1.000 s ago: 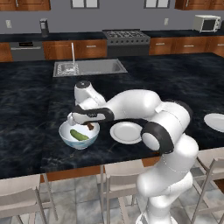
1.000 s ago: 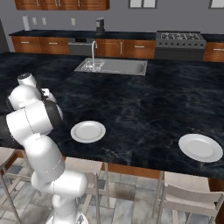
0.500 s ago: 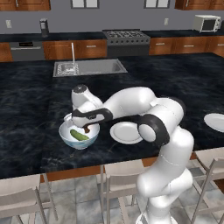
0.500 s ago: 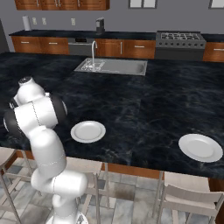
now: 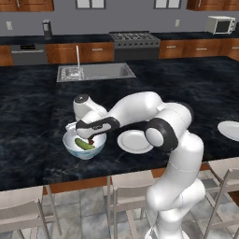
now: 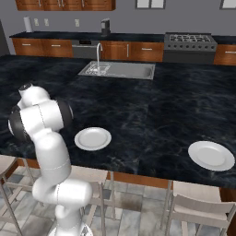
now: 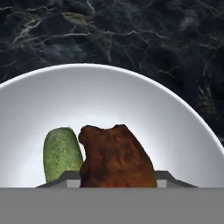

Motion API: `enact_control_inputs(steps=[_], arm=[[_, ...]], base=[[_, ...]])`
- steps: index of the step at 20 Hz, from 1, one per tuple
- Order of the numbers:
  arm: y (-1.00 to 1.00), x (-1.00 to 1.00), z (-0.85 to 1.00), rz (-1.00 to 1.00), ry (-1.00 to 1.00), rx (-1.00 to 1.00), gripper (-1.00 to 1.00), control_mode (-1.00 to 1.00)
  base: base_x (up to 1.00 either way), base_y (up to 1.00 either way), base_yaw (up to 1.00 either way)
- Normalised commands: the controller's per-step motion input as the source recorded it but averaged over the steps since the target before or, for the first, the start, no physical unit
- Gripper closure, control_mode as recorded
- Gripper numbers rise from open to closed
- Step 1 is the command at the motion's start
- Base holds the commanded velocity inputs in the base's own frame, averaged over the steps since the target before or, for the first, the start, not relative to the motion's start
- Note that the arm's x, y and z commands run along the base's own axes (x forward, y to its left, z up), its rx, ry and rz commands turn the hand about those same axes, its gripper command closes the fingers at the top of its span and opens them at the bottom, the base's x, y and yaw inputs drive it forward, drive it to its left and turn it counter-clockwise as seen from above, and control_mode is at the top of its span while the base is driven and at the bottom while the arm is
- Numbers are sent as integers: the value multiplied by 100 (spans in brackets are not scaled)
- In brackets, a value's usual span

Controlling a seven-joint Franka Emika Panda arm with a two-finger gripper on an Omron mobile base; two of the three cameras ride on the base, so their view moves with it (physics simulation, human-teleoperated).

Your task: Pick the chicken drumstick and cucumber from their plates and place them in the bowl. Then put the bowl in the fridge.

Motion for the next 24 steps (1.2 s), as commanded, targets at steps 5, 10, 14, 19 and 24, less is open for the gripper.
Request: enact_control_inputs(steps=[5, 10, 14, 19, 24], arm=[[0, 1, -11, -12, 0, 4, 100, -100], [0, 0, -9, -12, 0, 4, 100, -100], [0, -2, -8, -12, 0, 5, 100, -100], [6, 0, -6, -10, 0, 0, -100, -100], [-2, 0, 1, -6, 1, 1, -100, -100]], base=[[0, 0, 0], [0, 0, 0], [0, 0, 0], [0, 0, 0], [0, 0, 0]])
